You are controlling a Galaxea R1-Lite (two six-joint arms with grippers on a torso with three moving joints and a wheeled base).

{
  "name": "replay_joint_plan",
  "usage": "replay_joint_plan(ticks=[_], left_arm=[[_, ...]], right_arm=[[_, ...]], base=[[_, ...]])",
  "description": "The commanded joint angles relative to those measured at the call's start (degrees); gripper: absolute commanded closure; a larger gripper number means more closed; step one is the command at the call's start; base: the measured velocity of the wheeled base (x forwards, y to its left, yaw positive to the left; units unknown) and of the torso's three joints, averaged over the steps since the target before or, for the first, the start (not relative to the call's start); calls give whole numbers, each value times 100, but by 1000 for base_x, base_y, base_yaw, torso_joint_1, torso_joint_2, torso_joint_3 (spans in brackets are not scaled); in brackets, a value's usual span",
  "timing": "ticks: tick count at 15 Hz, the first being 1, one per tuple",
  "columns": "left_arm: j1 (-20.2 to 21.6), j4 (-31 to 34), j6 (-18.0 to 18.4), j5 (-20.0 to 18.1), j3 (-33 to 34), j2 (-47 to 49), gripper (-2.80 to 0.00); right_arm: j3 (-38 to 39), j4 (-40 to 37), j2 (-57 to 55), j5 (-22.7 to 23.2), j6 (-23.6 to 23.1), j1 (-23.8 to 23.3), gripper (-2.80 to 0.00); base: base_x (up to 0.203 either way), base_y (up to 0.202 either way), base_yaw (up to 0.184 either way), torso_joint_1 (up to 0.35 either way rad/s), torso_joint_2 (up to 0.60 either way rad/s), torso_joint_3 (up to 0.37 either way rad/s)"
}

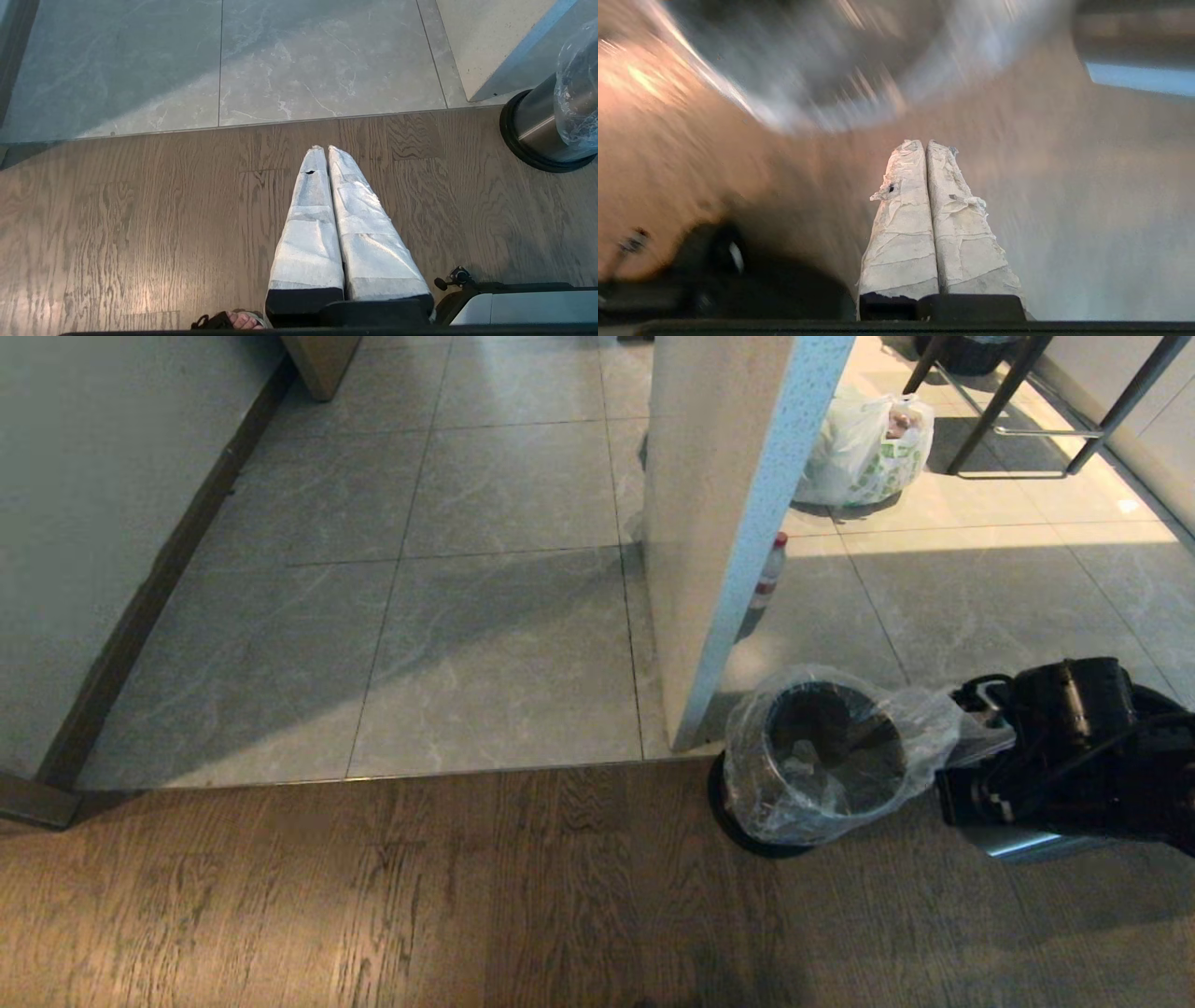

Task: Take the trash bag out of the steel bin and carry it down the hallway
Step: Pick up the trash bag

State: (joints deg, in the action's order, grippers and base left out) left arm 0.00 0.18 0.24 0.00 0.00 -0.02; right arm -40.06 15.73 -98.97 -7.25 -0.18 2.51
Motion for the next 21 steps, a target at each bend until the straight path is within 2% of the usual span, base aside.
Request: replay_joint_plan(ticks=[1,4,7,10,17,21], left_arm=[[0,-1,2,0,0,2,0],[0,-1,2,0,0,2,0],[0,-1,2,0,0,2,0],[0,-1,2,0,0,2,0],[0,-1,2,0,0,2,0],[0,-1,2,0,0,2,0]], right_arm=[[442,14,266,-34,12,-82,0],[535,102,-150,-58,527,-284,0],[554,721,-717,-57,680,-413,0],[387,1002,-1010,-9,1139,-409,0],[160,1168,-1332,76,1349,-28,0],[-408,1412,-1824,67,1358,144,0]], base=[[0,0,0,0,0,0],[0,0,0,0,0,0],[0,0,0,0,0,0],[0,0,0,0,0,0],[0,0,0,0,0,0],[0,0,0,0,0,0]])
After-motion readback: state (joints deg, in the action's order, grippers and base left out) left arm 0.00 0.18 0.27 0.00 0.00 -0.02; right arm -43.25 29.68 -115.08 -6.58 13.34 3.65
